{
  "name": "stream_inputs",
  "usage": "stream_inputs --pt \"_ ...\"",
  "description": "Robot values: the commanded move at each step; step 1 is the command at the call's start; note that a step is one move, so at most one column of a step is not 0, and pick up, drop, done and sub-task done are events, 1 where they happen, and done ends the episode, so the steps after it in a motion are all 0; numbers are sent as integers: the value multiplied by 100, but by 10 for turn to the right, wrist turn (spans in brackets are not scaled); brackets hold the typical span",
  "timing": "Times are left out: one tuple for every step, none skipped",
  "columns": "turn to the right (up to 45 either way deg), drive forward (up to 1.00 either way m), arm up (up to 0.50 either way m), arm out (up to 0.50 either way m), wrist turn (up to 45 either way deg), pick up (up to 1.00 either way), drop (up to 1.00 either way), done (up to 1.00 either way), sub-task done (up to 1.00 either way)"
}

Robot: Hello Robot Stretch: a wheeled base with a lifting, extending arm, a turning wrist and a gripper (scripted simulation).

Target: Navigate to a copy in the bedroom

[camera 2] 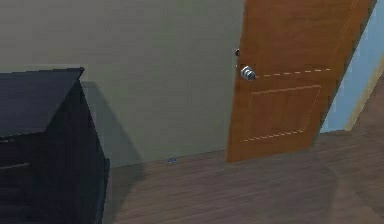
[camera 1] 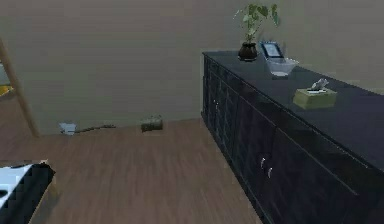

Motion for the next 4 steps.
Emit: stream_inputs --pt "-240 0 0 0 0 0 0 0 0" --pt "0 100 0 0 0 0 0 0 0" --pt "0 100 0 0 0 0 0 0 0" --pt "-450 0 0 0 0 0 0 0 0"
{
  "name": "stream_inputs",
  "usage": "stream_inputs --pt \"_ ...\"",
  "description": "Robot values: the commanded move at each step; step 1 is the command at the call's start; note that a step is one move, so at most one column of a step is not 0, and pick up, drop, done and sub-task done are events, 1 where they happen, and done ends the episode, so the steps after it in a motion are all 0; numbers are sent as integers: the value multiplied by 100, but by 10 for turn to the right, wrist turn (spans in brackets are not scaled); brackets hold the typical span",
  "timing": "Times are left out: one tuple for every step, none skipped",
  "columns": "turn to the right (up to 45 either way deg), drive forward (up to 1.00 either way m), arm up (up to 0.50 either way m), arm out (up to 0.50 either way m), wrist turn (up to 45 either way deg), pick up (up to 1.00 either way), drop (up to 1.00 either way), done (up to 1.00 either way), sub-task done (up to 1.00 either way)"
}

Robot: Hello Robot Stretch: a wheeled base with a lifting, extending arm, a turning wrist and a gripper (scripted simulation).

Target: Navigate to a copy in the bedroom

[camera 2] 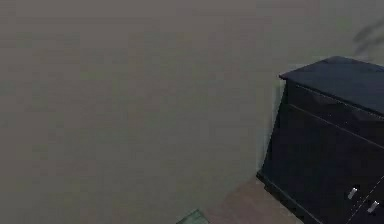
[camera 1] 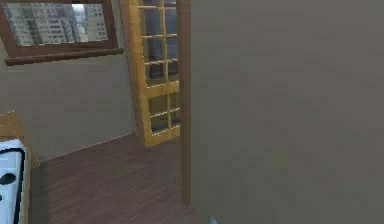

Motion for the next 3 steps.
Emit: stream_inputs --pt "-180 0 0 0 0 0 0 0 0" --pt "0 100 0 0 0 0 0 0 0" --pt "-120 0 0 0 0 0 0 0 0"
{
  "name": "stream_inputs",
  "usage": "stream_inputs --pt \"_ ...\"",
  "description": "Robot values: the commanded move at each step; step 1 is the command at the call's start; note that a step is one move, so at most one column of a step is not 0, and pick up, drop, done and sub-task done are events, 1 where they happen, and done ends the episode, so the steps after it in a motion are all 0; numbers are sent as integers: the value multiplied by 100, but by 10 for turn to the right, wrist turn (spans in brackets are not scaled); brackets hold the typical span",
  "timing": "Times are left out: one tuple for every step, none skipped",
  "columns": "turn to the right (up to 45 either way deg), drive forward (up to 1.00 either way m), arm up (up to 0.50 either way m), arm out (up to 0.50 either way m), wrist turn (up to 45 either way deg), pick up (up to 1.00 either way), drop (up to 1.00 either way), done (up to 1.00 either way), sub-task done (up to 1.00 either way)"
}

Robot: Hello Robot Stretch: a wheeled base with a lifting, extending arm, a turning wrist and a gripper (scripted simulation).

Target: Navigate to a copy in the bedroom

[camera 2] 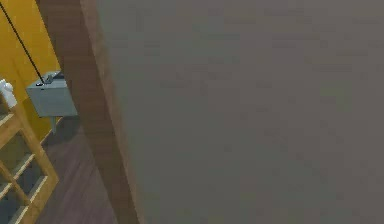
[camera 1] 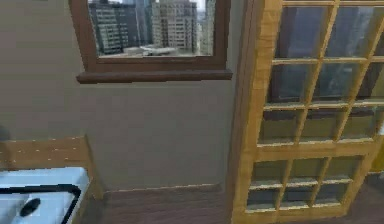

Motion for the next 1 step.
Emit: stream_inputs --pt "0 25 0 0 0 0 0 0 0"
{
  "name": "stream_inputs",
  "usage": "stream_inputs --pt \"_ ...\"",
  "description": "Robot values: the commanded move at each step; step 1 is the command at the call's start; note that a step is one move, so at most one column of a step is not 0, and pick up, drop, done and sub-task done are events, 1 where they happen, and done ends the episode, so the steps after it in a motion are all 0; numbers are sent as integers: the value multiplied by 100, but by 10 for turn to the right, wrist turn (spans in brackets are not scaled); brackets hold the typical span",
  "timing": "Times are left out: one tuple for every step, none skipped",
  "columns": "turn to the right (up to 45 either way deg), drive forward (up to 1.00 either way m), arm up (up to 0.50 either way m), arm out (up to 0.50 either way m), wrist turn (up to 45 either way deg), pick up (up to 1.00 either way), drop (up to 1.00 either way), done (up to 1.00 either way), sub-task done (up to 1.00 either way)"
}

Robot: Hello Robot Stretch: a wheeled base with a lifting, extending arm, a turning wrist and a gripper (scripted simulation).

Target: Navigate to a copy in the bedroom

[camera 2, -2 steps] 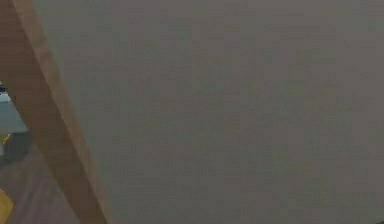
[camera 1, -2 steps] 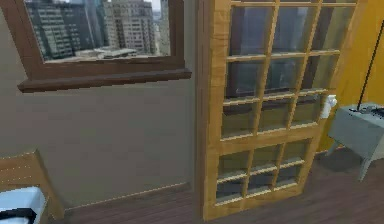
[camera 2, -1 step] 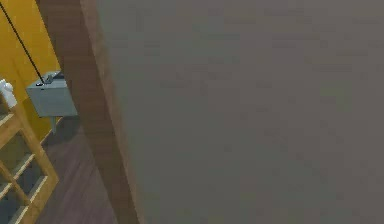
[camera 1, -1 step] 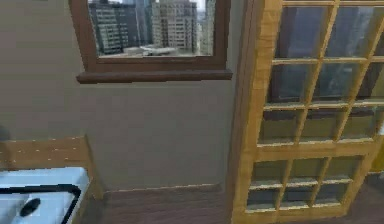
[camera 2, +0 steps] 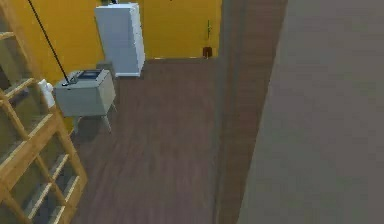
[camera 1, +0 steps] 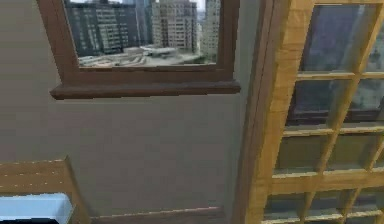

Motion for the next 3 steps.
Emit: stream_inputs --pt "180 0 0 0 0 0 0 0 0" --pt "0 35 0 0 0 0 0 0 0" --pt "450 0 0 0 0 0 0 0 0"
